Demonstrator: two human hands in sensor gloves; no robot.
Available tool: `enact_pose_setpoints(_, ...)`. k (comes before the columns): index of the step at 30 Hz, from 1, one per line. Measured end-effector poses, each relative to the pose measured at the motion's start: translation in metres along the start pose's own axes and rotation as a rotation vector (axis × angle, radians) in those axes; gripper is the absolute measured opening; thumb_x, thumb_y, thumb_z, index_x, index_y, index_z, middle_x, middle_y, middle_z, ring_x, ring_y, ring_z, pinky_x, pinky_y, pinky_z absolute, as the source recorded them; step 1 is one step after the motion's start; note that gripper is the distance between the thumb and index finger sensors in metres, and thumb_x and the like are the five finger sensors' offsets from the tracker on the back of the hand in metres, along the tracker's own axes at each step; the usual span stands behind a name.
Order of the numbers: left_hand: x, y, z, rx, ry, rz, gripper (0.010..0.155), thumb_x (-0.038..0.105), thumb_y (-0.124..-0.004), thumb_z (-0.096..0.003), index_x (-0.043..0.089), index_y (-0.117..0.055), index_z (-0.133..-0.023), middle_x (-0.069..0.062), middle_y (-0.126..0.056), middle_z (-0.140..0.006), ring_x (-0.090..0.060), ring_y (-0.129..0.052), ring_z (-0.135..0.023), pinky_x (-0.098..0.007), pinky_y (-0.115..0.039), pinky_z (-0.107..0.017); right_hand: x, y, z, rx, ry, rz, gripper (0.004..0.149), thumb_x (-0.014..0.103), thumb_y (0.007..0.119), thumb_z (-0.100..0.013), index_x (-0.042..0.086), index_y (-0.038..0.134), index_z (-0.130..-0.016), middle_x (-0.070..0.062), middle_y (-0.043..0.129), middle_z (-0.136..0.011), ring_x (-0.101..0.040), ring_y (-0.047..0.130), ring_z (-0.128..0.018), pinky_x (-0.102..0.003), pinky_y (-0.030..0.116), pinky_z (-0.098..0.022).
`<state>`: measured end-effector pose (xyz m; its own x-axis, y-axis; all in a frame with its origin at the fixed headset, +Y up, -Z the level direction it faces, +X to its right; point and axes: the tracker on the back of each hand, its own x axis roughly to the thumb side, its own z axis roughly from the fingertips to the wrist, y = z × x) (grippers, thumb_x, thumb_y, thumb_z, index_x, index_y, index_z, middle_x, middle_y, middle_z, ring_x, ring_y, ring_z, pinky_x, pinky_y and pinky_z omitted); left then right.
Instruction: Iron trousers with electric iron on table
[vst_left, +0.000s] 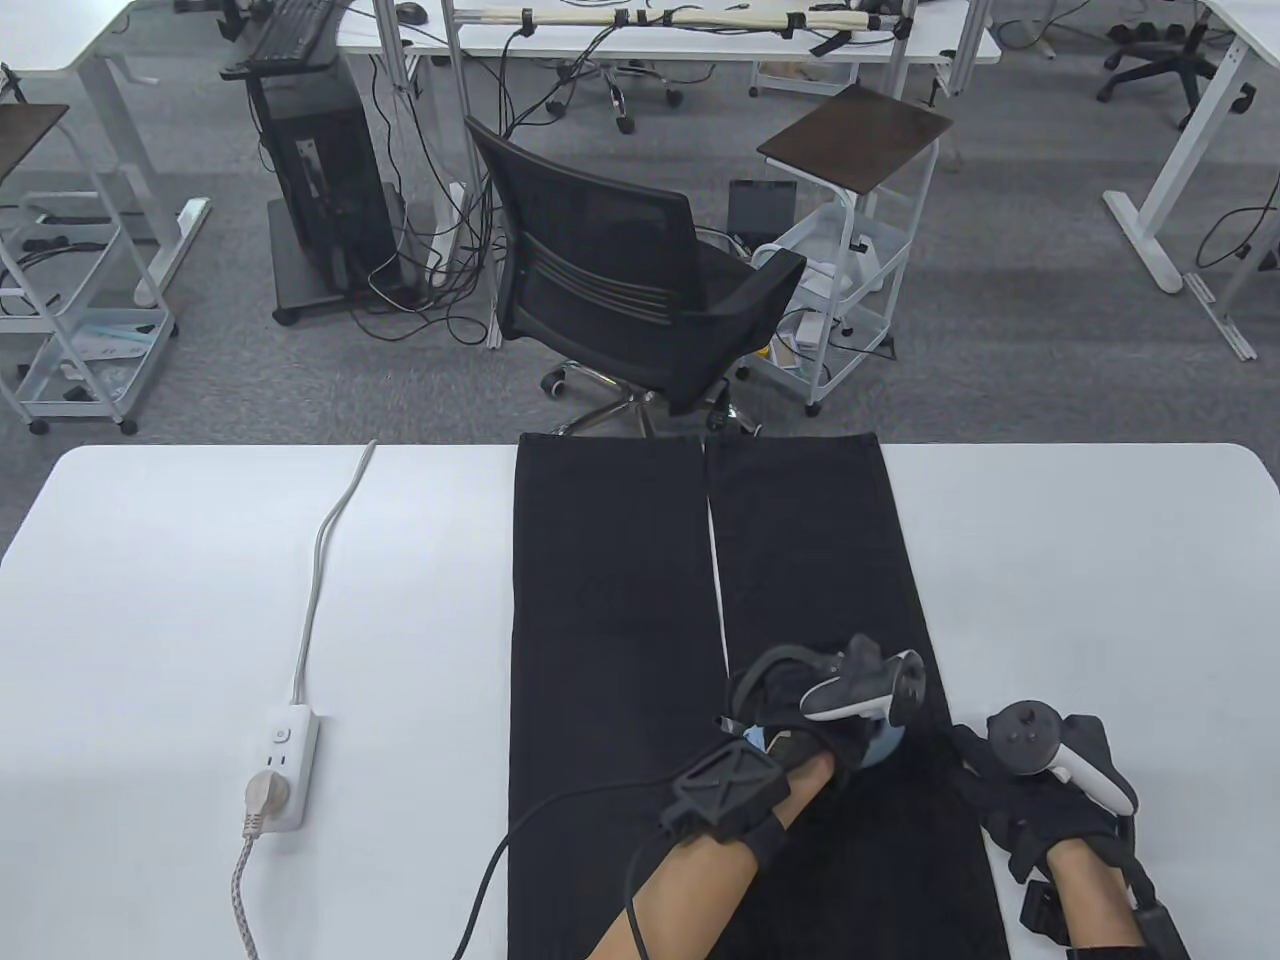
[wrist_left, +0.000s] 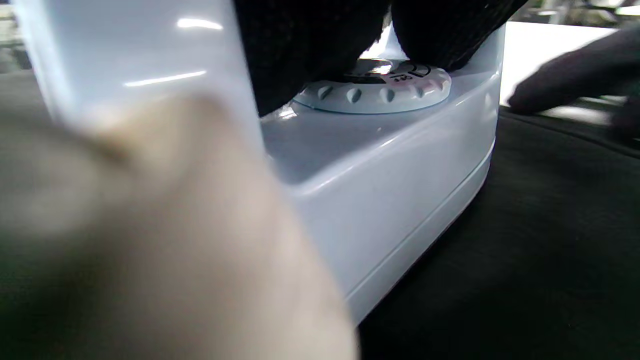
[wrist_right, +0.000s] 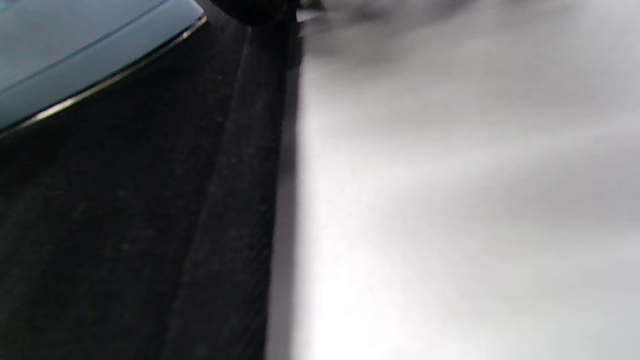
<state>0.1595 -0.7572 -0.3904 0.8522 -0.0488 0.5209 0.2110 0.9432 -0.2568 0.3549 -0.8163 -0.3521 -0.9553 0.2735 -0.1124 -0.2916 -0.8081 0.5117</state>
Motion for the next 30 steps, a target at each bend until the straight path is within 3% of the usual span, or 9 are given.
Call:
enact_pose_setpoints(8, 0.064, -0.019, 0.058, 0.003, -0.205, -0.064, 0.047, 0.05, -0.076, -0.061, 0.014, -0.068, -0.09, 0.005, -0.092, -0.052, -0.014, -0.1, -0.042, -0.053, -0.084, -0.055, -0.004, -0.001, 0.001, -0.005, -0.018, -0.015, 0.056, 0.03, 0.055, -0.066, 0.026, 0.029, -0.116, -0.023, 0.008, -0.119, -0.06, 0.009, -0.101, -0.081, 0.028, -0.062)
enact_pose_setpoints(15, 0.089, -0.03, 0.09, 0.015, -0.326, -0.113, 0.046, 0.05, -0.076, -0.061, 0.015, -0.068, -0.09, 0.006, -0.092, -0.052, -0.014, -0.1, -0.041, -0.052, -0.084, -0.055, -0.005, -0.001, 0.002, -0.004, -0.021, -0.017, 0.056, 0.031, 0.055, -0.066, 0.026, 0.03, -0.116, -0.023, 0.008, -0.119, -0.059, 0.009, -0.101, -0.081, 0.028, -0.062)
enact_pose_setpoints(21, 0.077, -0.026, 0.077, 0.017, -0.292, -0.058, 0.045, 0.051, -0.077, -0.0623, 0.016, -0.069, -0.089, 0.008, -0.092, -0.051, -0.013, -0.099, -0.041, -0.05, -0.084, -0.056, -0.005, -0.001, 0.002, -0.009, -0.022, -0.018, 0.056, 0.031, 0.055, -0.066, 0.026, 0.029, -0.116, -0.022, 0.007, -0.119, -0.059, 0.008, -0.101, -0.081, 0.027, -0.062)
enact_pose_setpoints(30, 0.015, -0.003, 0.003, 0.019, -0.056, 0.027, 0.046, 0.051, -0.077, -0.0627, 0.015, -0.068, -0.091, 0.007, -0.092, -0.052, -0.013, -0.099, -0.042, -0.051, -0.083, -0.057, -0.005, 0.001, 0.003, -0.011, -0.021, -0.019, 0.056, 0.031, 0.054, -0.066, 0.027, 0.028, -0.115, -0.022, 0.006, -0.119, -0.058, 0.006, -0.101, -0.081, 0.026, -0.062)
